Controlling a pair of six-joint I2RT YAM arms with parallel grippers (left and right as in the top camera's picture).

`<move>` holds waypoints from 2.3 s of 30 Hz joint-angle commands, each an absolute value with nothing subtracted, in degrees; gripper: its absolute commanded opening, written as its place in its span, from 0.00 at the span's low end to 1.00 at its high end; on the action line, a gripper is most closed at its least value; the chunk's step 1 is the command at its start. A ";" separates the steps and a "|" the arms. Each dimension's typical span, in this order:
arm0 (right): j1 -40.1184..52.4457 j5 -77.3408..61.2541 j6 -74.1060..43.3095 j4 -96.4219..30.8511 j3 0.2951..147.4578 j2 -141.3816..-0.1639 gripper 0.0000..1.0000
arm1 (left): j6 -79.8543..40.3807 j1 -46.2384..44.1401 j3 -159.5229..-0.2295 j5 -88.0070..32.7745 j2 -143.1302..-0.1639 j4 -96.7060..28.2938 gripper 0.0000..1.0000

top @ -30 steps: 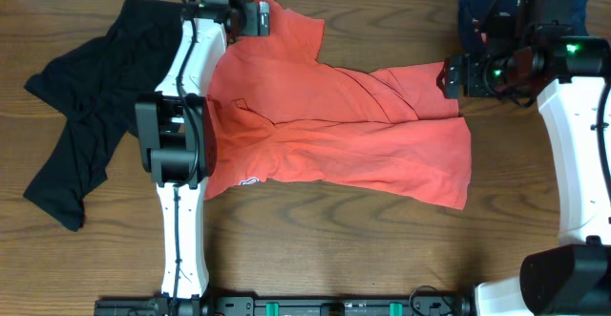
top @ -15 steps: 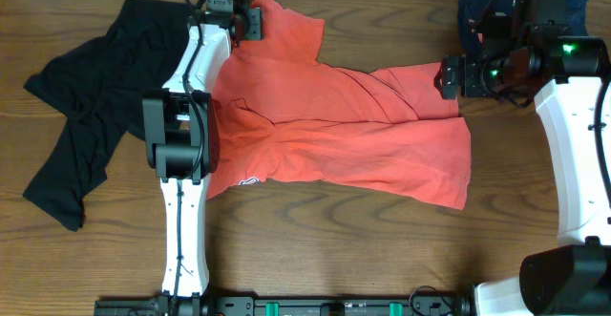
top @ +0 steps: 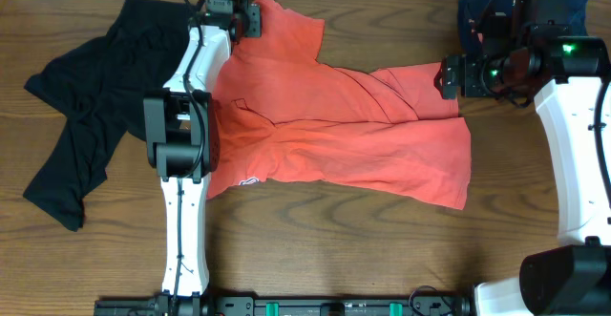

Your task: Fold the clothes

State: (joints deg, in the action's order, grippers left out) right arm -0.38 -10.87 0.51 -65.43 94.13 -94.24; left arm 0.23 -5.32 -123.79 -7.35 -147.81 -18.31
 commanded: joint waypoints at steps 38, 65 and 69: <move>0.56 -10.98 0.91 -64.71 94.72 -98.56 0.99 | -0.21 -4.95 -124.75 -7.55 -136.59 -50.70 0.06; 0.58 -11.00 0.91 -64.51 94.70 -98.56 0.99 | 1.93 -8.43 -124.84 -7.46 -135.66 -63.55 0.70; 0.58 -10.98 0.91 -64.53 94.70 -98.56 0.99 | 1.96 -8.16 -124.84 -7.40 -136.57 -55.00 0.71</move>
State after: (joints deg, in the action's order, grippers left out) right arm -0.36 -10.90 0.51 -64.69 94.13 -98.17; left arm 1.52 -8.67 -124.40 -7.33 -136.40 -57.47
